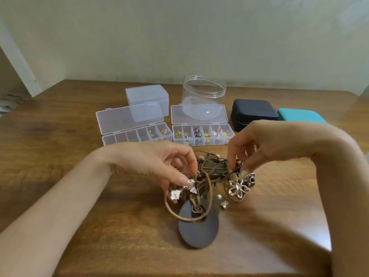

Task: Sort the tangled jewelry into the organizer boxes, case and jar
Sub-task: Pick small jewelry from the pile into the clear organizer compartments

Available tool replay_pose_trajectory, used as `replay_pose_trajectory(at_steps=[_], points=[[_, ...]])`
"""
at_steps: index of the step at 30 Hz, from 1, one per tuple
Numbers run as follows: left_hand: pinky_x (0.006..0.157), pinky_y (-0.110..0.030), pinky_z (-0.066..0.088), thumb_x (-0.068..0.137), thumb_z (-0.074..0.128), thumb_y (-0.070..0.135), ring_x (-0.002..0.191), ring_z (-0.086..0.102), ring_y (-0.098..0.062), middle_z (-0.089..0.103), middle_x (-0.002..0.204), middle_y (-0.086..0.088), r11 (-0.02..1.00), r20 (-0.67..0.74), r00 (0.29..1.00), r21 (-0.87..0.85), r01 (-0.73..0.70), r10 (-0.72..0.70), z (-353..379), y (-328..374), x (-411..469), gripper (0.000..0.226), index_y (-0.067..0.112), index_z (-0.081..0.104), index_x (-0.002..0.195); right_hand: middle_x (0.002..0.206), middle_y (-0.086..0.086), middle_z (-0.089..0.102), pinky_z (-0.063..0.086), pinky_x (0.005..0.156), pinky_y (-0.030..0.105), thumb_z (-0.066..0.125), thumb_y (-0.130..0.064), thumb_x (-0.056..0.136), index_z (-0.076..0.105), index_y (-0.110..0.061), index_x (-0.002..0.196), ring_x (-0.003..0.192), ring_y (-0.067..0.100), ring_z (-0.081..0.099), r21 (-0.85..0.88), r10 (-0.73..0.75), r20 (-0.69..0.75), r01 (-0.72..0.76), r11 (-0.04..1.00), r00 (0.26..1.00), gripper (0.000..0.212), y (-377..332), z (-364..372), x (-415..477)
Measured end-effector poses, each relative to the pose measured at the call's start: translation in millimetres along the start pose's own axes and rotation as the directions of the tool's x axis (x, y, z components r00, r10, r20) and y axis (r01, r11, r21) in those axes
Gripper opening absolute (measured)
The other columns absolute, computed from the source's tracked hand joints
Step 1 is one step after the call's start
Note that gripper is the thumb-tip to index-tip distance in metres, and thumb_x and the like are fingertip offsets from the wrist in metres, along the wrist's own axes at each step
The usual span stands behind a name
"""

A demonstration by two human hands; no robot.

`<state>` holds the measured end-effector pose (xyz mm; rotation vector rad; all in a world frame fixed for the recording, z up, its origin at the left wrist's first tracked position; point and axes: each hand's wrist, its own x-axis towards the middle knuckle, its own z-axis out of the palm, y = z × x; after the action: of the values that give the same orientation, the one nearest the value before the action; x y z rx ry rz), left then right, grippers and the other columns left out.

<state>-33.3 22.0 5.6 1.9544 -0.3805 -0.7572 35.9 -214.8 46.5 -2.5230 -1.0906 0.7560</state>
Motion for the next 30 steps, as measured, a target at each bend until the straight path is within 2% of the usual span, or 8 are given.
replay_pose_trajectory(at_steps=[4, 11, 14, 16, 19, 22, 27, 30], points=[[0.064, -0.024, 0.055, 0.085, 0.066, 0.012, 0.077, 0.066, -0.011, 0.066, 0.096, -0.006, 0.996, 0.021, 1.000, 0.088, 0.014, -0.016, -1.7, -0.3, -0.2, 0.020, 0.014, 0.060, 0.104, 0.073, -0.006, 0.064, 0.048, 0.064, 0.028, 0.079, -0.031, 0.072, 0.068, -0.033, 0.085, 0.066, 0.008, 0.056, -0.092, -0.039, 0.165, 0.054, 0.994, 0.986, 0.017, -26.6, 20.3, 2.9], [0.053, -0.019, 0.047, 0.084, 0.059, 0.035, 0.065, 0.065, -0.013, 0.068, 0.078, 0.004, 0.967, -0.030, 0.999, 0.255, 0.027, -0.020, -5.0, 4.1, -5.0, 0.019, 0.020, 0.063, 0.096, 0.084, -0.019, 0.049, 0.039, 0.064, 0.017, 0.075, -0.033, 0.078, 0.062, -0.031, 0.101, 0.075, 0.001, 0.045, -0.343, 0.112, 0.197, -0.039, 0.939, 0.974, 0.026, -39.6, 36.8, 12.4], [0.048, -0.018, 0.041, 0.080, 0.060, 0.035, 0.048, 0.056, -0.010, 0.070, 0.073, -0.003, 0.973, -0.183, 0.982, 0.231, -0.002, 0.046, -5.8, 7.6, -5.5, 0.023, 0.017, 0.063, 0.094, 0.082, -0.020, 0.051, 0.038, 0.060, 0.016, 0.075, -0.031, 0.078, 0.066, -0.029, 0.100, 0.073, -0.001, 0.045, -0.358, 0.113, 0.179, -0.042, 0.933, 0.977, 0.024, -38.7, 38.2, 14.3], [0.041, -0.012, 0.036, 0.079, 0.060, 0.030, 0.038, 0.046, -0.007, 0.066, 0.062, -0.003, 0.991, -0.402, 0.909, 0.111, -0.076, 0.115, -9.3, 11.4, -7.7, 0.022, 0.012, 0.063, 0.091, 0.080, -0.022, 0.051, 0.032, 0.058, 0.014, 0.074, -0.030, 0.079, 0.067, -0.029, 0.099, 0.071, -0.003, 0.044, -0.363, 0.110, 0.175, -0.039, 0.931, 0.978, 0.021, -37.8, 38.3, 14.8], [0.039, -0.012, 0.034, 0.080, 0.058, 0.034, 0.037, 0.040, -0.006, 0.061, 0.054, 0.001, 0.977, -0.716, 0.676, 0.040, -0.207, 0.172, -23.3, 10.4, -14.6, 0.025, 0.010, 0.063, 0.086, 0.079, -0.024, 0.050, 0.029, 0.057, 0.013, 0.073, -0.030, 0.081, 0.068, -0.030, 0.099, 0.071, -0.005, 0.044, -0.370, 0.101, 0.190, -0.025, 0.929, 0.977, 0.019, -37.2, 37.7, 15.7], [0.052, -0.021, 0.039, 0.089, 0.058, 0.036, 0.039, 0.046, -0.001, 0.063, 0.054, 0.003, 0.946, -0.847, 0.475, 0.313, 0.084, 0.238, -37.3, -1.5, -17.4, 0.024, 0.014, 0.062, 0.081, 0.080, -0.022, 0.053, 0.036, 0.057, 0.012, 0.072, -0.030, 0.081, 0.067, -0.031, 0.095, 0.071, -0.003, 0.049, -0.344, 0.094, 0.219, -0.014, 0.939, 0.971, 0.015, -35.9, 36.1, 15.5], [0.060, -0.028, 0.051, 0.085, 0.058, 0.047, 0.042, 0.054, 0.002, 0.066, 0.054, 0.003, 0.817, -0.788, 0.605, 0.422, 0.393, 0.116, -39.8, -10.2, -18.0, 0.031, 0.019, 0.059, 0.074, 0.073, -0.019, 0.058, 0.045, 0.062, 0.016, 0.070, -0.027, 0.081, 0.065, -0.034, 0.083, 0.069, -0.001, 0.053, -0.225, 0.056, 0.249, 0.001, 0.974, 0.967, 0.009, -28.6, 31.3, 16.5], [0.058, -0.028, 0.051, 0.083, 0.065, 0.044, 0.040, 0.055, -0.005, 0.067, 0.055, 0.004, 0.762, -0.735, 0.679, 0.436, 0.479, -0.006, -40.2, -13.4, -21.8, 0.031, 0.015, 0.059, 0.075, 0.072, -0.013, 0.066, 0.045, 0.058, 0.015, 0.075, -0.023, 0.080, 0.068, -0.029, 0.079, 0.061, 0.000, 0.057, 0.036, -0.097, 0.182, 0.091, 0.995, 0.978, 0.009, -21.9, 16.1, 7.3]])
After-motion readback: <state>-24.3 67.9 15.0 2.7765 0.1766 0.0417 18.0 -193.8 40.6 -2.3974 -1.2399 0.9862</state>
